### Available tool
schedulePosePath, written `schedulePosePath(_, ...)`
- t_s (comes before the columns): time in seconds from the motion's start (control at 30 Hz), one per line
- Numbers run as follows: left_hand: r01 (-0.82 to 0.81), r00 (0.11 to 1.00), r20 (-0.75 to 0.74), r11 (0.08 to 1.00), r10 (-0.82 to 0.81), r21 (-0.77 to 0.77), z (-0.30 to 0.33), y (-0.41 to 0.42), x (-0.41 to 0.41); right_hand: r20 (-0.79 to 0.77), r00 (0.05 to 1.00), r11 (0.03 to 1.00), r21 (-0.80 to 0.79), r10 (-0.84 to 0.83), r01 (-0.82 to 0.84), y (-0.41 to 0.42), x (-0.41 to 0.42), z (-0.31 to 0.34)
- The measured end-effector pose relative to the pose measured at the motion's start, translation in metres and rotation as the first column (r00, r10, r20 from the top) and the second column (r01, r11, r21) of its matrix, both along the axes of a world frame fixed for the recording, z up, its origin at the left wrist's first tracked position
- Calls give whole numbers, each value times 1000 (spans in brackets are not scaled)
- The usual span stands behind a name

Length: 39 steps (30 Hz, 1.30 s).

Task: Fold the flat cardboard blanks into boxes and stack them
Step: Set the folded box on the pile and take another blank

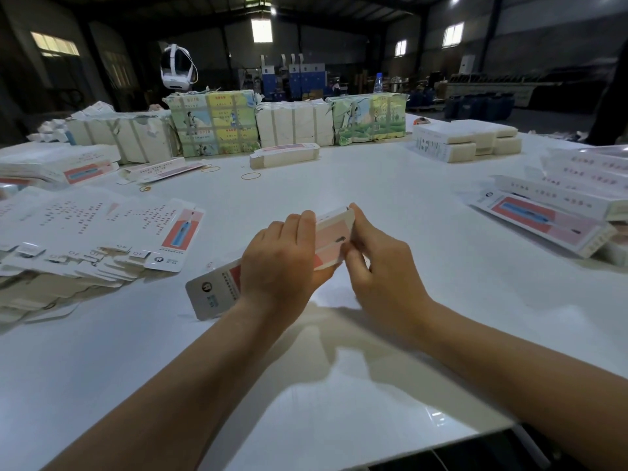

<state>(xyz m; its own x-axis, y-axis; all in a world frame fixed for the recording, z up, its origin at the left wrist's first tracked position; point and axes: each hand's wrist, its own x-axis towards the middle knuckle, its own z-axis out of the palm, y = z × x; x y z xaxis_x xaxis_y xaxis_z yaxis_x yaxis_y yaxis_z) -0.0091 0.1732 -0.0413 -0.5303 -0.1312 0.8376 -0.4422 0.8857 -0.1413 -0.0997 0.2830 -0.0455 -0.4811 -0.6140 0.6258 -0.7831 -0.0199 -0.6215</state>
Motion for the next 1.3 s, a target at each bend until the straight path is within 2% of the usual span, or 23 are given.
schedulePosePath(0.1,-25,1000,-4,999,25,-43,-2,0,-1,150,989,998,-54,-9,17,-2,-2,3)
schedulePosePath(0.17,-42,999,5,997,42,-62,-3,1,-2,179,983,998,-57,-29,40,-3,-3,3)
schedulePosePath(0.33,-58,998,28,996,60,-67,-5,3,-2,-5,996,996,3,-91,91,-1,-3,0)
schedulePosePath(0.4,-74,996,41,996,76,-56,-5,5,-1,-16,996,995,43,-86,86,-1,-3,0)
schedulePosePath(0.5,-61,997,45,998,61,13,-3,5,-1,84,996,997,76,-16,9,-2,-1,0)
schedulePosePath(0.63,-6,1000,5,993,5,122,0,1,3,301,945,991,-10,129,-132,-1,3,3)
schedulePosePath(0.67,3,1000,6,990,-4,141,0,0,4,312,939,990,-22,141,-142,0,3,3)
schedulePosePath(0.8,1,998,56,978,-13,209,0,-5,6,110,986,987,88,124,-134,-2,7,-2)
schedulePosePath(0.93,49,995,73,970,-68,237,-2,-12,9,13,987,980,122,157,-158,-1,2,-5)
schedulePosePath(1.03,57,993,84,965,-81,258,-1,-16,10,-90,987,979,166,131,-115,-4,-6,-6)
schedulePosePath(1.13,67,979,168,957,-118,284,-2,-18,10,-274,951,966,248,146,-77,-3,-9,-4)
schedulePosePath(1.2,84,958,229,932,-173,353,-4,-20,12,-409,897,953,300,167,-40,-3,-13,-5)
schedulePosePath(1.3,117,935,258,900,-242,419,-5,-24,15,-494,854,937,349,161,25,-3,-15,-3)
